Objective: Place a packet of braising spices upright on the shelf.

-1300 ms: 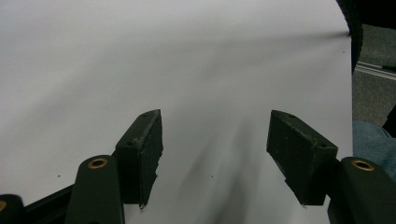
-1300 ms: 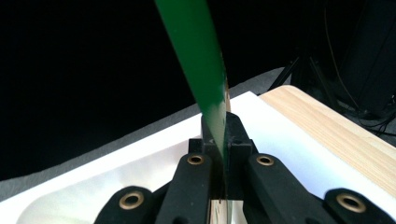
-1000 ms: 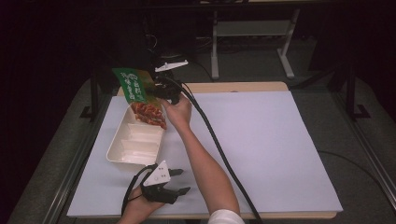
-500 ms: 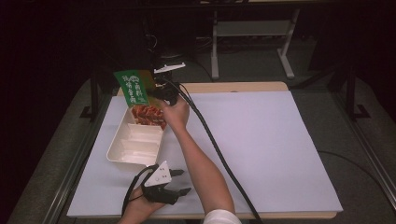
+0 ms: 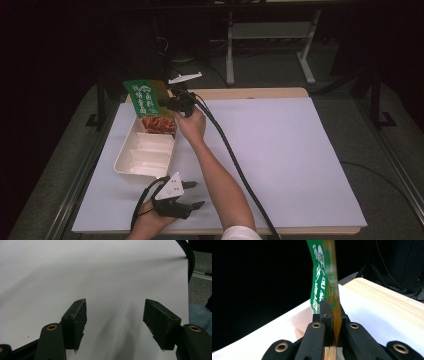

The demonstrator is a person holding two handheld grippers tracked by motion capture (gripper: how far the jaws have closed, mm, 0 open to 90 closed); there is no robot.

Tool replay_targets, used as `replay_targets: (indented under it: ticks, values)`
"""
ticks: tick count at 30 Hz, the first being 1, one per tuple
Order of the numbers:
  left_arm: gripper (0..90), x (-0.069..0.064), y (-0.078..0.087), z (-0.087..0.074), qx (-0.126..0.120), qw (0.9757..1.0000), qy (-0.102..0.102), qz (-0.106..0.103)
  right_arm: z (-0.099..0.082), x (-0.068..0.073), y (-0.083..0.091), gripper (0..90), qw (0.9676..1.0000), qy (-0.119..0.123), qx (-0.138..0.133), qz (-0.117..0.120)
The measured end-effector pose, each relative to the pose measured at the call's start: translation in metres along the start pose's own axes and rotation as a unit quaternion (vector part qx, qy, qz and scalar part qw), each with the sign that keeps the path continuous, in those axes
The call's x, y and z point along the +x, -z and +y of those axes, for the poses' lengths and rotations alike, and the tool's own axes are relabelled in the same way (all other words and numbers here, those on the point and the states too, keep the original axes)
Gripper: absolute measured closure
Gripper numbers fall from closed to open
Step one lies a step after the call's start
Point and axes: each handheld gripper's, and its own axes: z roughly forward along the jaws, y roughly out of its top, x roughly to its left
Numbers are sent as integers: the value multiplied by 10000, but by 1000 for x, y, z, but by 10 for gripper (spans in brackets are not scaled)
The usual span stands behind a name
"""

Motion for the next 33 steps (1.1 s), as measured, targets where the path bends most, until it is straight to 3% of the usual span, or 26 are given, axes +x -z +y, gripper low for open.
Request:
replay_targets:
  ticks: [5, 7, 11, 21, 33]
  values:
    - [343, 1, 1, 0, -26, 10000, 17, 23, 2, -1, 5, 727, 9998, 65, 104, -183]
    - [338, 1, 1, 0, -18, 10000, 25, 37, 3, -4, 9, 703, 9998, -7, 149, -107]
    - [330, 1, 0, 0, -3, 10000, 39, 50, 4, -4, 19, 640, 9996, 101, 241, -115]
    - [311, 2, 0, -1, 8, 9999, 109, 107, -6, -6, 50, 591, 9994, 226, 250, -22]
    - [291, 4, 0, -1, 33, 9998, 147, 147, -17, -11, 82, 528, 9995, 177, 252, 52]
